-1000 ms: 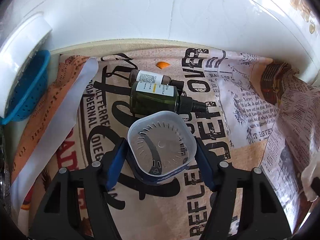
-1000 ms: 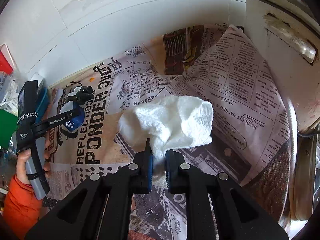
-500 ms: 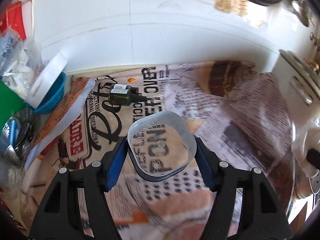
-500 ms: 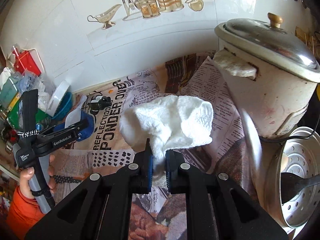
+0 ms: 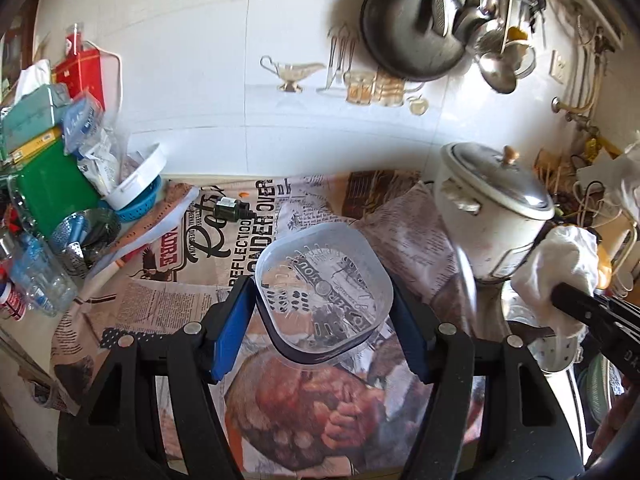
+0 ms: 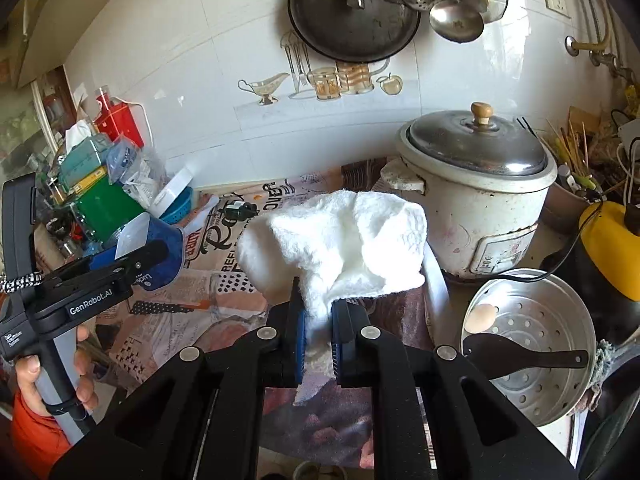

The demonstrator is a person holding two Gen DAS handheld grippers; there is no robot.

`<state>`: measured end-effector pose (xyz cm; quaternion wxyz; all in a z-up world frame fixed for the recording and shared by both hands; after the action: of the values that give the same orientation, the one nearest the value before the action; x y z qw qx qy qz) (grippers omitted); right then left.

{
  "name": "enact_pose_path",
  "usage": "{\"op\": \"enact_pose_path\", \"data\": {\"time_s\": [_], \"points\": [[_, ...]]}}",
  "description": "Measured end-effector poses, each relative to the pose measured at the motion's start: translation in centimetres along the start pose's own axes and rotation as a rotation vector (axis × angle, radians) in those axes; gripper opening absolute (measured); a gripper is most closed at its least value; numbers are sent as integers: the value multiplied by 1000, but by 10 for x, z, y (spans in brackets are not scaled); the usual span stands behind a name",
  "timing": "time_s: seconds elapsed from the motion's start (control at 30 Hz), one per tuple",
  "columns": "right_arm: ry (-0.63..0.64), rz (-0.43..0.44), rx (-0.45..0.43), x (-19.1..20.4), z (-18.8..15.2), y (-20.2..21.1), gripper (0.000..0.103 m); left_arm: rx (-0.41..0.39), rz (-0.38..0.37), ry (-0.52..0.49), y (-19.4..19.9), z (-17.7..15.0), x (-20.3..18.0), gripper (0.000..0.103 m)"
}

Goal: Collect trash
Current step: 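Lift the tub and tissue off the counter toward the bin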

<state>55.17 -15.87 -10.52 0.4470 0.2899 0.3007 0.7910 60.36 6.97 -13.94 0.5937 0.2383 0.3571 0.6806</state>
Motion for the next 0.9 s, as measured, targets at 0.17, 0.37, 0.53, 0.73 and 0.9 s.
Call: {"op": "enact_pose_path", "data": {"time_s": [0.17, 0.37, 0.53, 0.73, 0.9], "points": [[-6, 10, -46, 18, -13, 30, 9, -47, -9, -14, 45, -21, 0, 66], [-14, -18, -67, 51, -44, 52, 10, -66, -56, -36, 81, -57, 17, 66], [-42, -37, -74, 92, -80, 67, 10, -60, -77, -68, 115, -99, 39, 66], [-58, -55, -87, 141, -125, 83, 10, -49, -79, -101, 164, -157, 68, 66], [-82, -61, -89, 164, -150, 99, 10, -23, -92, -112, 187, -184, 83, 66]]}}
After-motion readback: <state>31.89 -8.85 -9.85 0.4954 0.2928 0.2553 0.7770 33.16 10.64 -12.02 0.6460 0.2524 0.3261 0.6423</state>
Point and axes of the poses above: each gripper's, at about its wrist camera, not at the fingertips, and y roughly against the way its jaws point, x to its left, z to its top, the point moved 5 cm from there along -y, roughly the way its jaws point, and after that the axes turned 11 degrees about x, right-handed, at the moved point
